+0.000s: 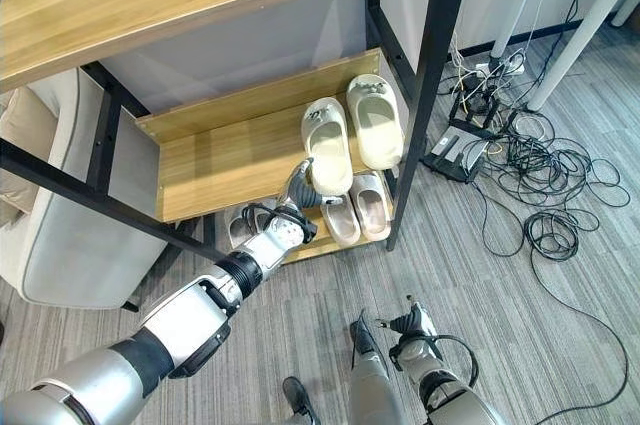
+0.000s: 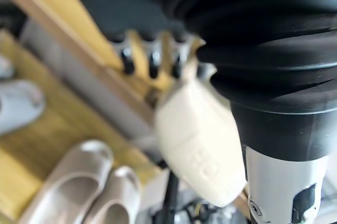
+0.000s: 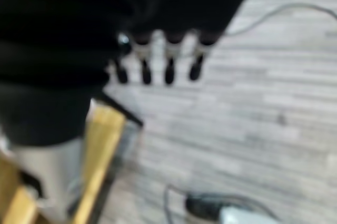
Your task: Arrange the slippers neatly on the shoe rack.
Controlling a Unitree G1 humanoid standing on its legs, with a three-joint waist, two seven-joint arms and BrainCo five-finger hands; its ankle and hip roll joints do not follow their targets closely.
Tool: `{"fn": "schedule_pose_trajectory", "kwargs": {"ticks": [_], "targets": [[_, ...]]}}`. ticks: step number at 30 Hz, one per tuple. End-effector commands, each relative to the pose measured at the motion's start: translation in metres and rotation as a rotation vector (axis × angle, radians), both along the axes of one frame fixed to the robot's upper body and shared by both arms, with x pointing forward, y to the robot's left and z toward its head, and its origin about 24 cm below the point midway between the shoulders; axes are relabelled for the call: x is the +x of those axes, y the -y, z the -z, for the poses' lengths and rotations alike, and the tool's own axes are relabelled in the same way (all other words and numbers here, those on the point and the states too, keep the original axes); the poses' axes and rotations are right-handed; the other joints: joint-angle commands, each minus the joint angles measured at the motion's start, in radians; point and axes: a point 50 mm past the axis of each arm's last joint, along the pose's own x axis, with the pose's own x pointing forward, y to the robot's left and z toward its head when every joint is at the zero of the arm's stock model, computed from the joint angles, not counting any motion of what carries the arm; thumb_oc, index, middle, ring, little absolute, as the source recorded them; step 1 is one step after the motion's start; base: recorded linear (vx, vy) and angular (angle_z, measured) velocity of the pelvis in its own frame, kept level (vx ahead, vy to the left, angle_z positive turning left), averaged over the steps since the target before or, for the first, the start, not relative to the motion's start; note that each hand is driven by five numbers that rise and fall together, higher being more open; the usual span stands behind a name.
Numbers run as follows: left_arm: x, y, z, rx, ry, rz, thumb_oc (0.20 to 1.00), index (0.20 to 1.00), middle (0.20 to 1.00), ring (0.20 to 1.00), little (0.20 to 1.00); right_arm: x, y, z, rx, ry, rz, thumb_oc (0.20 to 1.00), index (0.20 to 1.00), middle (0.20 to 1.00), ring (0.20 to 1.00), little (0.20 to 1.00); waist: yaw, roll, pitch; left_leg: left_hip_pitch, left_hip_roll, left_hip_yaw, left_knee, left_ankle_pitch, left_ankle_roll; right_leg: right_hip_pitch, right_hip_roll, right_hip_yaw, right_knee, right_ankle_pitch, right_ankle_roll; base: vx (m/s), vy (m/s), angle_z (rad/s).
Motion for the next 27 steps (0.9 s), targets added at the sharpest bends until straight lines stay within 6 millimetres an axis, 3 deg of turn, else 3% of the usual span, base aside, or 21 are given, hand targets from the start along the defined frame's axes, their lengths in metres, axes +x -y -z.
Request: {"fn": "schedule_pose_trajectory", "kwargs": {"ticks": [1,14,27], "targets": [[0.003,0.02,-0.017,-0.122,-0.001,0.034,1.0,1.0,1.0,1.0,1.0,0.006,0.01,-0.004,-0.061,-0.023,-0.008,1.0,1.0,1.0,1.0,1.0,-0.032,0.018,0.009,-0.012,0.122,-0.094,0.004,0.037,-0.099,0.081,-0.083,-0.069,-0.129,0.05,0.098,0.0,0.0,0.0],[-0.007,0.045,-0.018,-0.189,-0.038,0.117,1.0,1.0,1.0,1.0,1.0,0.007,0.006,-0.003,-0.053,-0.029,-0.014,1.0,1.0,1.0,1.0,1.0,-0.043,0.0,-0.002,-0.029,0.138,-0.094,0.004,0.043,-0.105,0.066,-0.073,-0.074,-0.131,0.057,0.093,0.01,-0.019,0.0],[0.007,0.019,-0.025,-0.085,0.019,0.046,1.0,1.0,1.0,1.0,1.0,-0.003,0.01,0.002,-0.045,-0.051,0.006,1.0,1.0,1.0,1.0,1.0,-0.04,-0.009,-0.023,-0.032,0.145,-0.097,0.004,0.047,-0.11,0.07,-0.068,-0.085,-0.135,0.058,0.094,0.0,0.0,0.0]]}}
